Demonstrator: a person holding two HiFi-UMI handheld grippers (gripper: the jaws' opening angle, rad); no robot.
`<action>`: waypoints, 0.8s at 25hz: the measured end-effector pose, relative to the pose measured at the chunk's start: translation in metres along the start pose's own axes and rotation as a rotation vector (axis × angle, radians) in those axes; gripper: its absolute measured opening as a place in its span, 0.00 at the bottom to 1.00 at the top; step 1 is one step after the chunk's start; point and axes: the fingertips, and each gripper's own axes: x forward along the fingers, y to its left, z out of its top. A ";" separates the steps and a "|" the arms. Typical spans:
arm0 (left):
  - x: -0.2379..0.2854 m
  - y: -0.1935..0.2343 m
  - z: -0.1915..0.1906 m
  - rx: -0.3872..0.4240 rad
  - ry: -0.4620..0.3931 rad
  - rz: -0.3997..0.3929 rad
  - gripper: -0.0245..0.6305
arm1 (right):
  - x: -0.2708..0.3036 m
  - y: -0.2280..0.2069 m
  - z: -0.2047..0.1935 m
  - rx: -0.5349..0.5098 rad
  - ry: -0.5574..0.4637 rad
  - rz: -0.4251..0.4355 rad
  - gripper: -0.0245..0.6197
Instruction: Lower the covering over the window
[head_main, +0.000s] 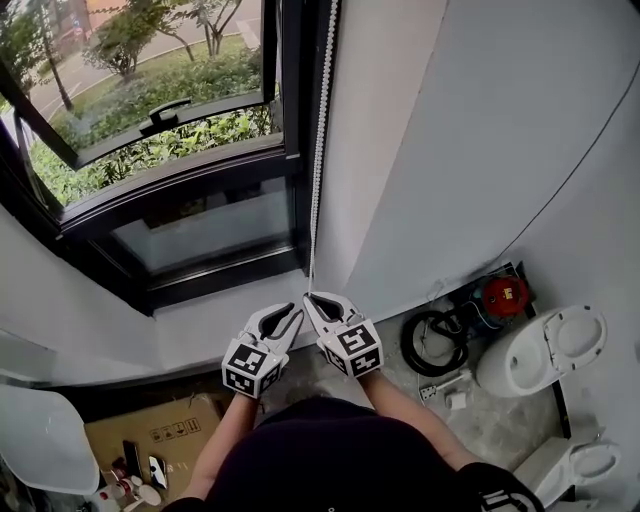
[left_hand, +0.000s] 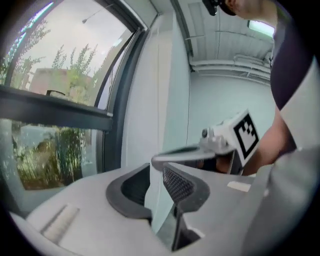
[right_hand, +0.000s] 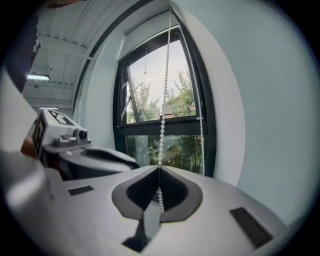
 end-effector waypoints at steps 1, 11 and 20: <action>-0.004 0.001 0.020 0.022 -0.041 0.007 0.15 | 0.000 0.001 0.000 -0.002 -0.001 0.002 0.06; 0.000 -0.010 0.164 0.143 -0.304 -0.019 0.16 | -0.005 0.005 0.001 -0.012 -0.017 0.008 0.06; 0.021 -0.006 0.173 0.109 -0.273 -0.030 0.06 | -0.007 0.002 -0.003 -0.017 -0.009 0.006 0.06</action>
